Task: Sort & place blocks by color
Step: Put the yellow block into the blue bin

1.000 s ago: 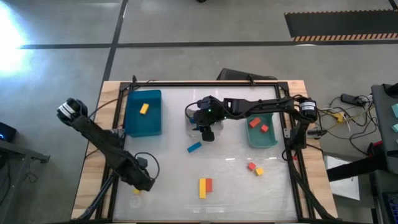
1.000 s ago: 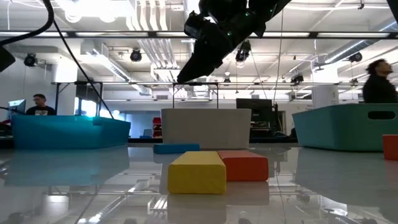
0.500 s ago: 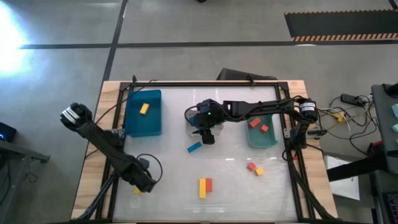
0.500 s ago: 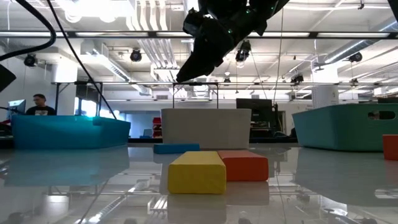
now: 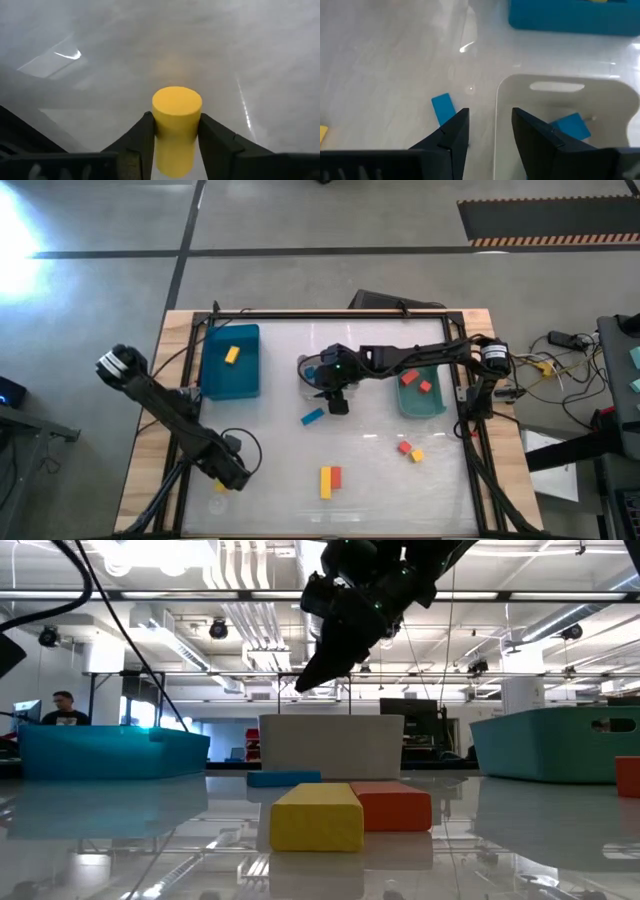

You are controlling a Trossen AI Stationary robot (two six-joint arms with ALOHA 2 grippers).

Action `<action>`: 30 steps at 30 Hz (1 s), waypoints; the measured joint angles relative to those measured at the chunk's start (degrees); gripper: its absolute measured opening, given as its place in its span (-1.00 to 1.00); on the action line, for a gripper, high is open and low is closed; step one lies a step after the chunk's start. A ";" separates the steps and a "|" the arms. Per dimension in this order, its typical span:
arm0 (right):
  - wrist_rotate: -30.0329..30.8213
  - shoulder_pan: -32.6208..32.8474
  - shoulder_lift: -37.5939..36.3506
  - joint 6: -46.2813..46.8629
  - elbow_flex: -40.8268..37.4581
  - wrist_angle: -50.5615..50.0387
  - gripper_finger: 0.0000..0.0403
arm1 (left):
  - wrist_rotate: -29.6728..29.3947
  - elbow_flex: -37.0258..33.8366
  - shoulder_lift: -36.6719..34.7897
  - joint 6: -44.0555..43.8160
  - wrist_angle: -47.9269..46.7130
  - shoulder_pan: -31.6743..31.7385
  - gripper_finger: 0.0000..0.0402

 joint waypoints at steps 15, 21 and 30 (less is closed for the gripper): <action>-0.01 0.01 -2.05 -0.92 -0.31 -0.13 -0.45 | -16.41 11.27 -8.47 26.49 -0.34 8.65 -0.48; 0.00 0.02 -4.83 -2.78 -0.33 -0.43 -0.48 | -20.51 18.56 -10.90 51.89 -1.17 20.77 -0.48; 0.02 0.02 -11.76 -2.80 -3.64 -3.95 -0.48 | -27.84 20.30 -13.81 73.54 -23.70 44.80 -0.48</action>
